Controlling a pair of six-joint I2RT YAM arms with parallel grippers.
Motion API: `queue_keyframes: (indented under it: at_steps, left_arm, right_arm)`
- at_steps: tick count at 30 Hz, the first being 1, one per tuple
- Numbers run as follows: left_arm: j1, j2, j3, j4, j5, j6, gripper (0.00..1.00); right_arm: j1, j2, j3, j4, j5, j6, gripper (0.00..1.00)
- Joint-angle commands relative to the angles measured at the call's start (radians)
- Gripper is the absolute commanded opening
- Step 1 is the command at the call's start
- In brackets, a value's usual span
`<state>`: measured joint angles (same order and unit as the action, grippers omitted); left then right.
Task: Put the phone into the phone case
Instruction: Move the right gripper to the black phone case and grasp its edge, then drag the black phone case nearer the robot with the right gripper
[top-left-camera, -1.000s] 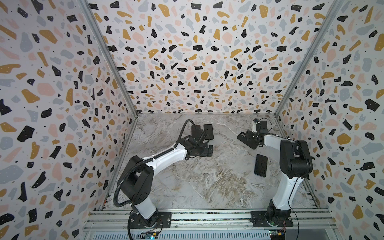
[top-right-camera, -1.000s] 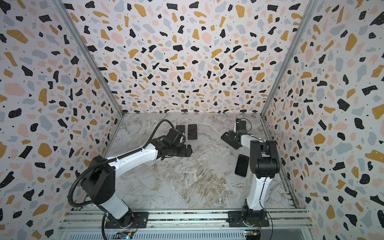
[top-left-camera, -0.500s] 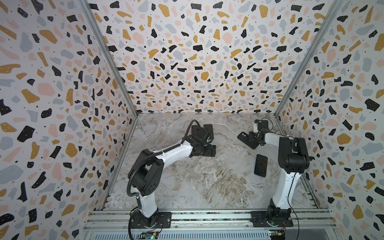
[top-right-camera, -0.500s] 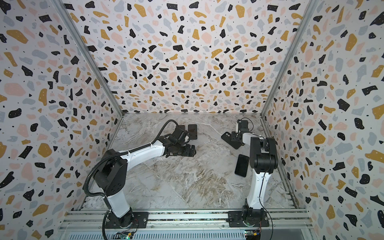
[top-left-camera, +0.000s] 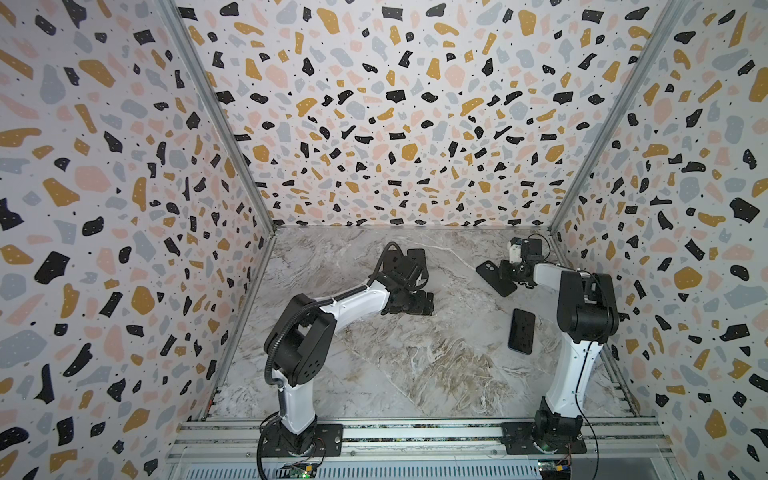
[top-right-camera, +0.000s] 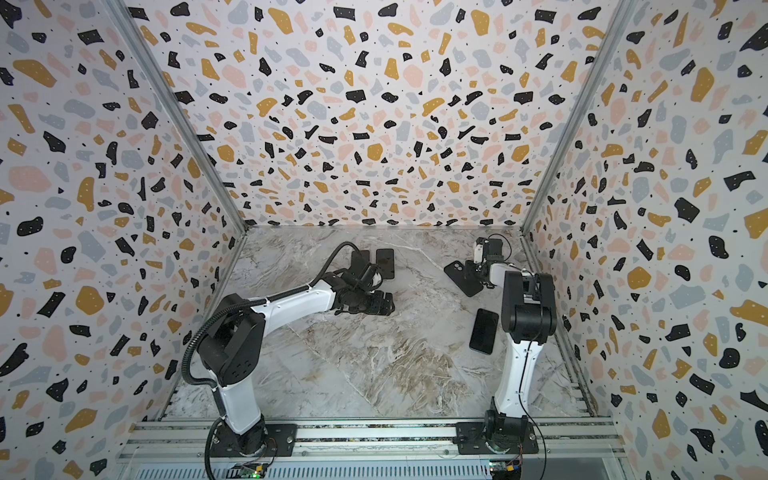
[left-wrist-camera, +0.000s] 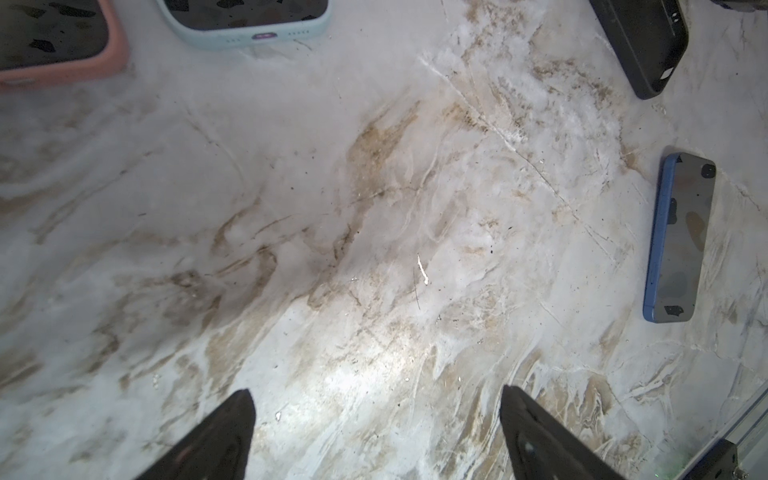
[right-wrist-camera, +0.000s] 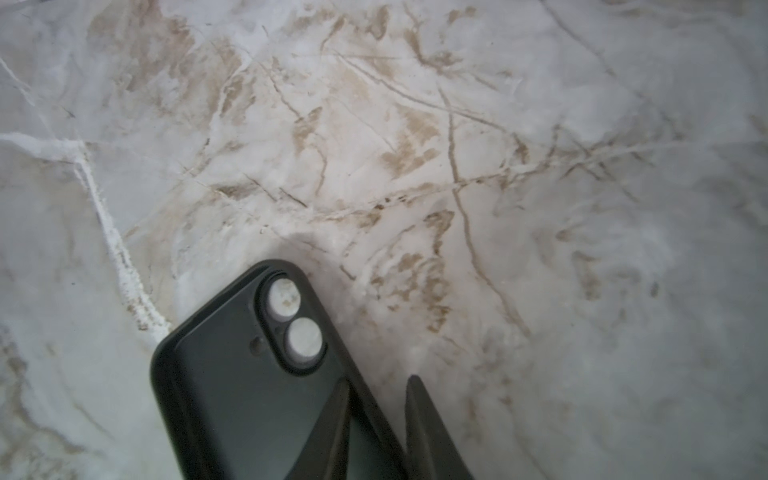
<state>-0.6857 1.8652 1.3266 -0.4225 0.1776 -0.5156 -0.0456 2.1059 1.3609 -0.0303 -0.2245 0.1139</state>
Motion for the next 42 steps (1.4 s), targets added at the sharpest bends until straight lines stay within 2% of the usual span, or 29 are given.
queue_keyframes:
  at_steps: [1, 6, 10, 16, 21, 27, 32, 37, 42]
  left_arm:
    - [-0.005, 0.001, 0.023, -0.003, 0.011, 0.011, 0.92]
    - [-0.005, -0.009, 0.005, 0.001, 0.007, 0.012, 0.92]
    - [-0.005, -0.023, -0.015, 0.009, 0.005, 0.009, 0.92]
    - [-0.005, -0.095, -0.070, 0.042, -0.001, -0.014, 0.93]
    - [-0.006, -0.192, -0.143, 0.086, 0.003, -0.040, 0.93]
    - [-0.014, -0.277, -0.232, 0.109, 0.003, -0.047, 0.93]
    - [-0.018, -0.355, -0.313, 0.124, -0.013, -0.063, 0.93]
    - [-0.020, -0.427, -0.414, 0.162, -0.014, -0.075, 0.94]
    - [-0.020, -0.422, -0.480, 0.203, 0.002, -0.093, 0.94]
  right_arm:
    - [0.007, 0.000, 0.020, -0.046, -0.048, 0.028, 0.20]
    - [0.030, 0.006, 0.035, -0.069, -0.031, 0.094, 0.10]
    - [0.048, 0.013, 0.050, -0.100, -0.021, 0.138, 0.08]
    - [0.093, -0.080, -0.014, -0.103, -0.015, 0.193, 0.03]
    - [0.162, -0.290, -0.198, -0.106, 0.051, 0.274, 0.01]
    - [0.239, -0.572, -0.466, -0.127, 0.044, 0.334, 0.01]
    - [0.376, -0.803, -0.651, -0.191, 0.078, 0.404, 0.01]
    - [0.530, -0.955, -0.771, -0.230, 0.094, 0.520, 0.02]
    - [0.669, -1.000, -0.820, -0.227, 0.141, 0.630, 0.03]
